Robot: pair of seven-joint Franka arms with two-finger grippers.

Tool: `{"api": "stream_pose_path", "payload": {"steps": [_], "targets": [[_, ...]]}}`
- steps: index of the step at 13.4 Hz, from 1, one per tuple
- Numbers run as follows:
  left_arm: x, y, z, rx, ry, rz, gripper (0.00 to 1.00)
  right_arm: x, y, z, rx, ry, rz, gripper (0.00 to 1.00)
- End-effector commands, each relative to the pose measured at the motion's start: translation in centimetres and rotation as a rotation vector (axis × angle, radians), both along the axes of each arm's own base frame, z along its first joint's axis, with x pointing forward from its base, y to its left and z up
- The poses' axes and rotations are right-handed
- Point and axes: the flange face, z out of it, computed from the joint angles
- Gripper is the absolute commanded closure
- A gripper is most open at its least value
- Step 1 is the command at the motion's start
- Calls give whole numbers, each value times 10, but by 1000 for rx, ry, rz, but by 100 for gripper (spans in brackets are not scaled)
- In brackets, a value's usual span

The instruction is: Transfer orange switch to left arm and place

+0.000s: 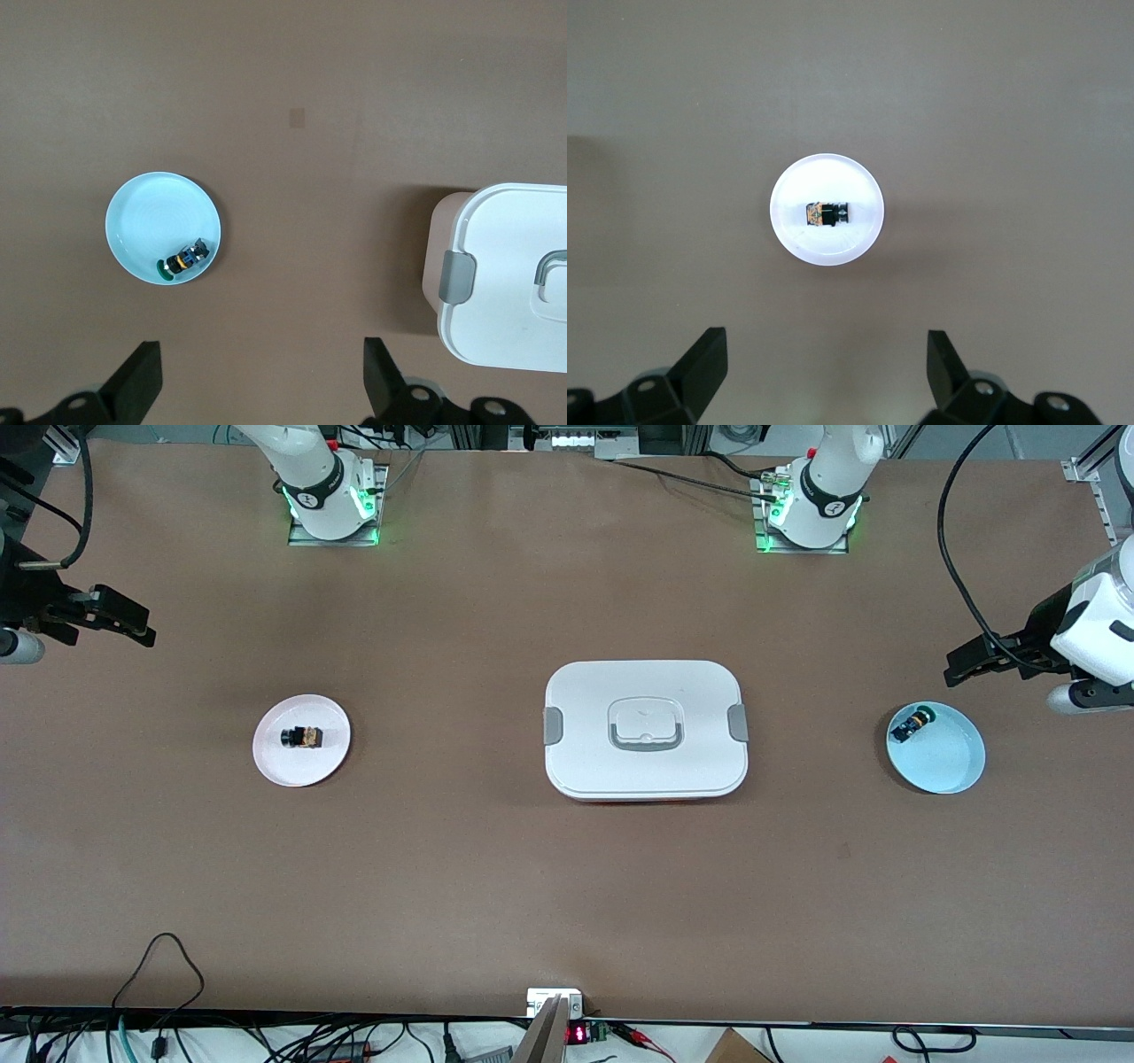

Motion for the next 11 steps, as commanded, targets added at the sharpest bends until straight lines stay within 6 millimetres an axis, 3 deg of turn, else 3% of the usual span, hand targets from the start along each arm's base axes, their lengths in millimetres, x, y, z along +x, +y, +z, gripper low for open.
{"api": "stream_pose_path", "payload": {"steps": [1, 7, 11], "targets": [[4, 1, 3, 12, -1, 10, 0, 0, -1, 9, 4, -8, 4, 0], [4, 1, 3, 11, -1, 11, 0, 2, -1, 6, 5, -2, 2, 0], [4, 1, 4, 12, -2, 10, 0, 11, 0, -8, 10, 10, 4, 0]]}}
